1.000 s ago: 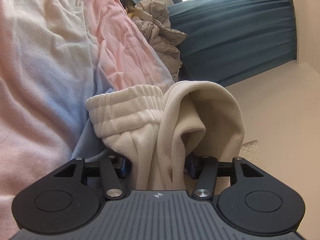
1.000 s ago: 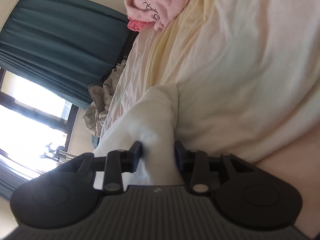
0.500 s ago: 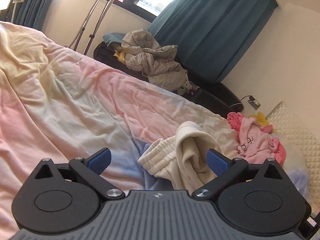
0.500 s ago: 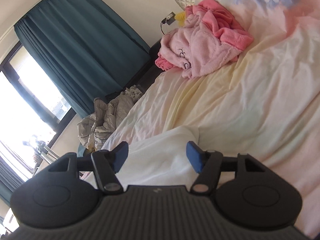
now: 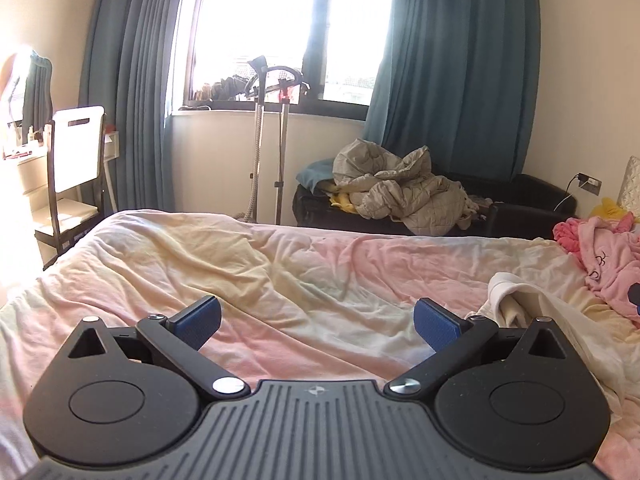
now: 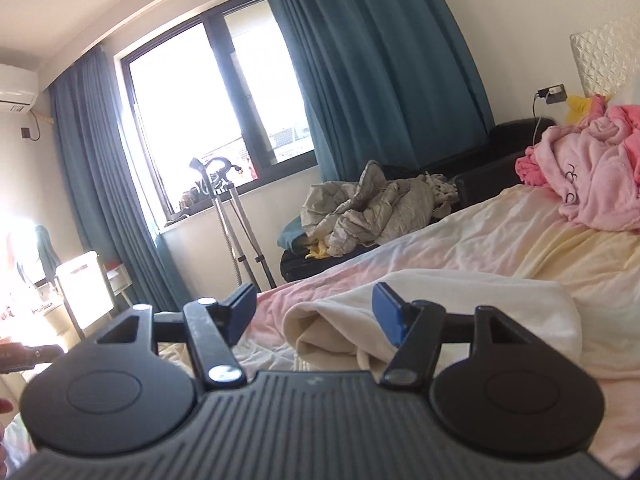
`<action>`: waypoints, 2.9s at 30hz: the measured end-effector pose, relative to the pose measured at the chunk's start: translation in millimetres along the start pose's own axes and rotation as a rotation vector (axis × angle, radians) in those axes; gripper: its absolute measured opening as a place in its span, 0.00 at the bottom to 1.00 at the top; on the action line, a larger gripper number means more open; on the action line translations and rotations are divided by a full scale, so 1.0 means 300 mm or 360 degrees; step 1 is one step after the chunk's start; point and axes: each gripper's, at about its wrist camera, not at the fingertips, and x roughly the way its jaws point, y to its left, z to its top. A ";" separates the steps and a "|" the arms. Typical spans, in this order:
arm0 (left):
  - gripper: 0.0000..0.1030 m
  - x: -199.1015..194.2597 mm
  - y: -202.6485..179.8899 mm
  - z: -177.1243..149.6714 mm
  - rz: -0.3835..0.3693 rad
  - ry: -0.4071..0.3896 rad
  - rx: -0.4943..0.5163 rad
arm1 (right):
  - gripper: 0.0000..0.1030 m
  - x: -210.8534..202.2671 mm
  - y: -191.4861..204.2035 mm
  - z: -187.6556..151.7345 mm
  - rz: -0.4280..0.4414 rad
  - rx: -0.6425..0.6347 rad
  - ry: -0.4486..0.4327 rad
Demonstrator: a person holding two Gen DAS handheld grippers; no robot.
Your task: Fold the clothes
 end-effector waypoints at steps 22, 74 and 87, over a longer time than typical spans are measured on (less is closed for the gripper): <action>1.00 -0.059 -0.019 -0.141 0.0198 -0.0073 0.0203 | 0.67 0.062 0.293 -0.173 0.0084 -0.0319 0.0223; 1.00 -0.039 -0.024 -0.184 0.0122 -0.0025 0.0122 | 1.00 0.091 0.286 -0.191 0.0021 -0.0350 0.0202; 1.00 -0.044 -0.025 -0.185 0.0123 -0.0016 0.0121 | 1.00 0.089 0.283 -0.186 0.0027 -0.0341 0.0204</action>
